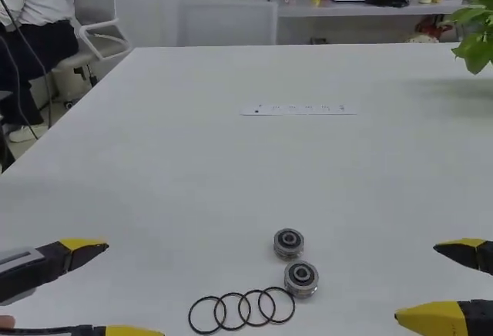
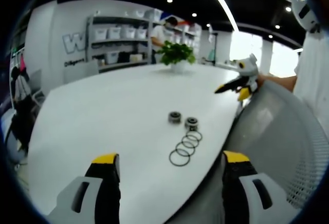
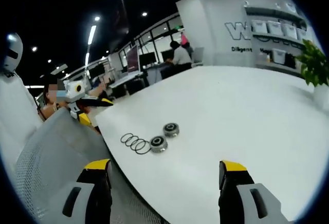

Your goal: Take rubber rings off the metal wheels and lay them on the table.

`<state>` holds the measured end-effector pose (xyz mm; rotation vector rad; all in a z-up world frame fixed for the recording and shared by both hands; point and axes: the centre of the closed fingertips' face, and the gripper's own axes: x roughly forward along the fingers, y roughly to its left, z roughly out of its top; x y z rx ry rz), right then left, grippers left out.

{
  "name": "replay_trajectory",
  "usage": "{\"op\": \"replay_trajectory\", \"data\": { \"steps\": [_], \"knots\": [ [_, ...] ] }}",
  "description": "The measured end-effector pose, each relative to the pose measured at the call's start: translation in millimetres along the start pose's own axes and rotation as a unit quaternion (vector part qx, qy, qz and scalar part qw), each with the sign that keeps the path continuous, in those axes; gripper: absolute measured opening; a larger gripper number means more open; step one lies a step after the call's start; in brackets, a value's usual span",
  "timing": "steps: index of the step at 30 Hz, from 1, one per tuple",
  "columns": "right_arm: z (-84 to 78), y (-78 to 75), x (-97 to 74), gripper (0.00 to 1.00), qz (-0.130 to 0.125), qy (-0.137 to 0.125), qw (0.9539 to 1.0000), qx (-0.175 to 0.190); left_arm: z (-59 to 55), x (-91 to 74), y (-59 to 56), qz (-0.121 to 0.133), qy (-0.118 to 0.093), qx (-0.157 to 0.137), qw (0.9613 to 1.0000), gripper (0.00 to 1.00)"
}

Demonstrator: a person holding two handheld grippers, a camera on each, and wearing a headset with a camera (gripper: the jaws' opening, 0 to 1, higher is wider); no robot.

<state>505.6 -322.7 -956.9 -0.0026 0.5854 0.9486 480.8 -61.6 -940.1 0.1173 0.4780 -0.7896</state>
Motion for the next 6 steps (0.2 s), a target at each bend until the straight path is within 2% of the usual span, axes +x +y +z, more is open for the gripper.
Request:
{"op": "replay_trajectory", "data": {
  "steps": [6],
  "knots": [
    [-11.6, -1.7, -3.0, 0.86, -0.011, 0.020, 0.9997, 0.008, 0.3, 0.7, -2.9, -0.004, 0.002, -0.002, 1.0000, 0.81]
  ]
}}
